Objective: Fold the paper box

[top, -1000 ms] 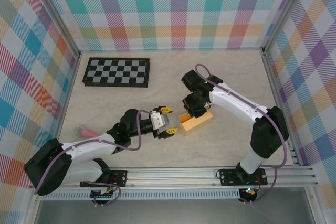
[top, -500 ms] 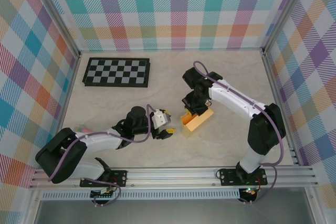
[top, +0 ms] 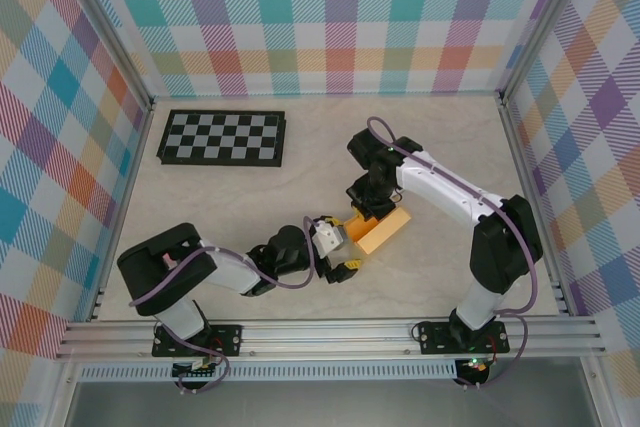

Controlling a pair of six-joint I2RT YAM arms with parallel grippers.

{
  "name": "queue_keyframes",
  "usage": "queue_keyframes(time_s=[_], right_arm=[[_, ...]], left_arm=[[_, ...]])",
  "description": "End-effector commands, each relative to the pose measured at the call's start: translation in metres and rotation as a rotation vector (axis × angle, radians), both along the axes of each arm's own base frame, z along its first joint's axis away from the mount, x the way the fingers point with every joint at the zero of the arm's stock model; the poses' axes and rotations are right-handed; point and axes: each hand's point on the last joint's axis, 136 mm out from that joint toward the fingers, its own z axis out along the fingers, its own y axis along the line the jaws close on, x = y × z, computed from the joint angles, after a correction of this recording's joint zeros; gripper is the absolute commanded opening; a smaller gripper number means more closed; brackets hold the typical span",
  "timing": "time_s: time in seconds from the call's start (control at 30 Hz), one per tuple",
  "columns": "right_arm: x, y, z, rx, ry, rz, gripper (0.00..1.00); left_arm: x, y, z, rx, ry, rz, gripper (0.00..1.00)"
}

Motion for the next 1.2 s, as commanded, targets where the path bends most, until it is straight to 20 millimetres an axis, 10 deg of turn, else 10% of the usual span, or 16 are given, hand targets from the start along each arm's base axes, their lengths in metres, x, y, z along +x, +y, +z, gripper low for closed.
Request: queue_keyframes(time_s=[0.0,0.47,0.7,1.17], right_arm=[[-0.002,0.0,0.0,0.021,0.014,-0.032,0.06],[-0.003,-0.005,0.004,0.031,0.002,-0.102,0.04],[-0.008,-0.01,0.009,0.038,-0.011,-0.121,0.04],[-0.022,-0.02,0.002,0.044,-0.012,-0.135,0.15]], left_arm=[[0.008,-0.011,0.025,-0.123,-0.034,0.092,1.0],[0.005,-0.04,0.009,-0.156,0.003,0.105,1.0],[0.01,-0.031,0.006,-0.133,-0.031,0.145,0.71],[0.024,-0.008,0.0,-0.129,-0.024,0.172,0.51]])
